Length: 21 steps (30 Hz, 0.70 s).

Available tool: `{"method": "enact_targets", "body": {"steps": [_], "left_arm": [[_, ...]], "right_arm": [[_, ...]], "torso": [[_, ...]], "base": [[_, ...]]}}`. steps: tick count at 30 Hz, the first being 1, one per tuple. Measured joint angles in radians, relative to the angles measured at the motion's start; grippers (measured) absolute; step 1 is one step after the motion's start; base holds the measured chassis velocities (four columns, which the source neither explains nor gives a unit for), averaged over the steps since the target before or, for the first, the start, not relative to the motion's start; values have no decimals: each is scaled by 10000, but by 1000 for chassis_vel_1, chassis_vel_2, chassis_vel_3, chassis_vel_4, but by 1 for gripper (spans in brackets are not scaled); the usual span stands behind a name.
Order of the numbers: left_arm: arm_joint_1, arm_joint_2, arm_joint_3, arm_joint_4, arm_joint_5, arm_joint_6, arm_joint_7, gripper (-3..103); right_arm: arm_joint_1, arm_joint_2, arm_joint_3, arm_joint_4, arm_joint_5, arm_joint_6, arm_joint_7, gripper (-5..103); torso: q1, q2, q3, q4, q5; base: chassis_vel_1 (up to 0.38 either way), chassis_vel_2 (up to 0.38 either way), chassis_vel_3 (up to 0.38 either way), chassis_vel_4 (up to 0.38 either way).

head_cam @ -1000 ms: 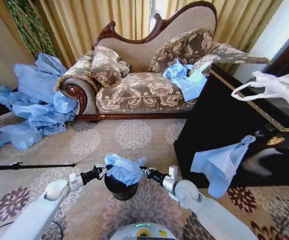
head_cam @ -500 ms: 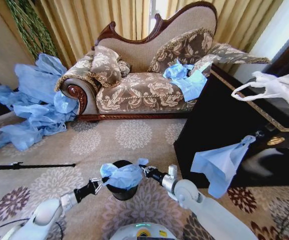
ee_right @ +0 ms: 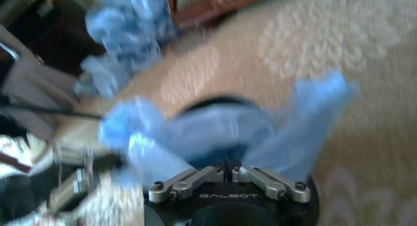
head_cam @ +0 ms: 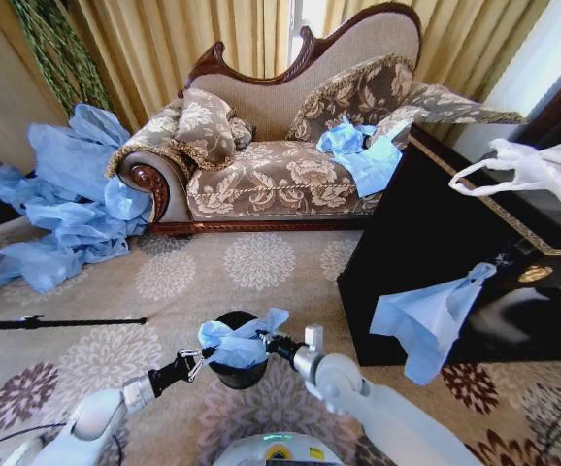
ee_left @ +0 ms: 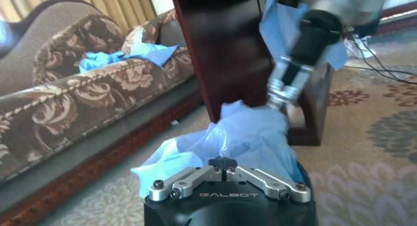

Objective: Place a garbage bag over the trash bin.

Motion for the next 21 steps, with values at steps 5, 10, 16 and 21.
{"method": "enact_targets", "body": {"steps": [5, 10, 16, 21], "left_arm": [[-46, -16, 185, -238, -115, 145, -693, 7], [40, -86, 186, -503, -308, 337, -974, 23], [412, -24, -44, -1039, -1234, 767, -1027, 44], [859, 96, -111, -1629, -2812, 1437, -795, 60]], "right_arm": [[-260, -198, -265, 315, 255, -286, 438, 0], [-236, -99, -432, 355, 256, -341, 558, 0], [-235, -14, -546, 282, -119, -406, 506, 0], [-302, 57, -609, 101, -504, -404, 283, 0]], "torso": [[0, 0, 0, -2, -1], [0, 0, 0, -1, 0], [0, 0, 0, 0, 0], [0, 0, 0, 0, 1]], "base": [[0, 0, 0, 0], [0, 0, 0, 0], [0, 0, 0, 0], [0, 0, 0, 0]]}}
